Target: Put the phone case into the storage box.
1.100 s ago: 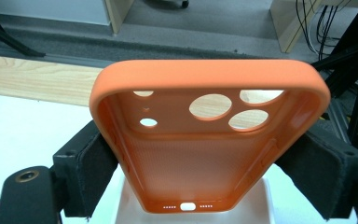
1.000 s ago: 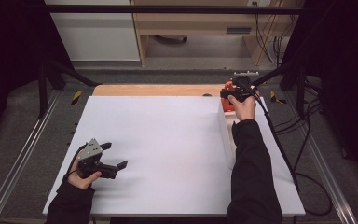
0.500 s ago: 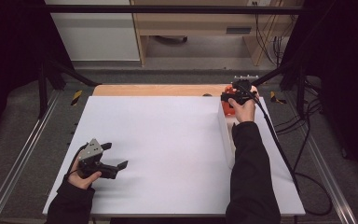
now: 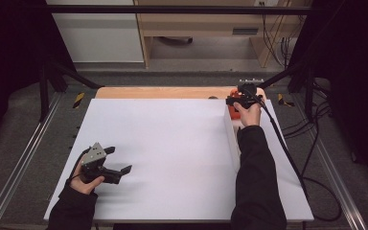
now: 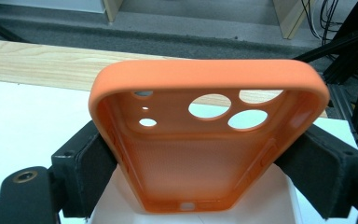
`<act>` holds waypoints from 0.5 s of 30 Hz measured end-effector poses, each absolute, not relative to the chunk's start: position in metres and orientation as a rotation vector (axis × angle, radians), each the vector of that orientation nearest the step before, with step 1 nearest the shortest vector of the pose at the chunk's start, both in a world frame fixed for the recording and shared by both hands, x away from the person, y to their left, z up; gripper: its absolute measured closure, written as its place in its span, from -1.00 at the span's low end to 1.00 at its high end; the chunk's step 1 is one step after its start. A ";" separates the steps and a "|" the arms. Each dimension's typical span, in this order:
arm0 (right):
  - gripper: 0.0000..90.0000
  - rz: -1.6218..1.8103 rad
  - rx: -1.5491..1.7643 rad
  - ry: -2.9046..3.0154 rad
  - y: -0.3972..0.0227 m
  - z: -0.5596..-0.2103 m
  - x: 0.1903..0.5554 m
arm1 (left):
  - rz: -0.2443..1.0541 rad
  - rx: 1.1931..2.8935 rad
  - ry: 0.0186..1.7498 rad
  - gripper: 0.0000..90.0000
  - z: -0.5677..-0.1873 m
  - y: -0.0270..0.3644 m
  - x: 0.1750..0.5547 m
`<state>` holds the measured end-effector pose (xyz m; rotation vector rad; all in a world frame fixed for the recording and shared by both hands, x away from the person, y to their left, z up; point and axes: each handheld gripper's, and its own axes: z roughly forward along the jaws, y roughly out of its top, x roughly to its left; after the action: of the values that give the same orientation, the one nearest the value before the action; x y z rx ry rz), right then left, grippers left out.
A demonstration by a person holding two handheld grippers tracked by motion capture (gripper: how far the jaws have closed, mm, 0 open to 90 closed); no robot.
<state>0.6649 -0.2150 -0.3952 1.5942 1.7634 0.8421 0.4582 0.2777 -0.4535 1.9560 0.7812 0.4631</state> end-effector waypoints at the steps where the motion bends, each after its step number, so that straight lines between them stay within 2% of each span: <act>1: -0.65 0.843 1.592 1.764 -0.215 -0.396 0.665 | 0.462 1.956 0.780 -0.99 -0.454 0.278 0.458; 15: -0.67 0.857 1.594 1.757 -0.216 -0.397 0.665 | 0.463 1.962 0.778 -0.99 -0.454 0.277 0.458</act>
<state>0.6648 -0.2163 -0.3967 1.5938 1.7575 0.8571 0.4582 0.2771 -0.4539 1.9623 0.7784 0.4628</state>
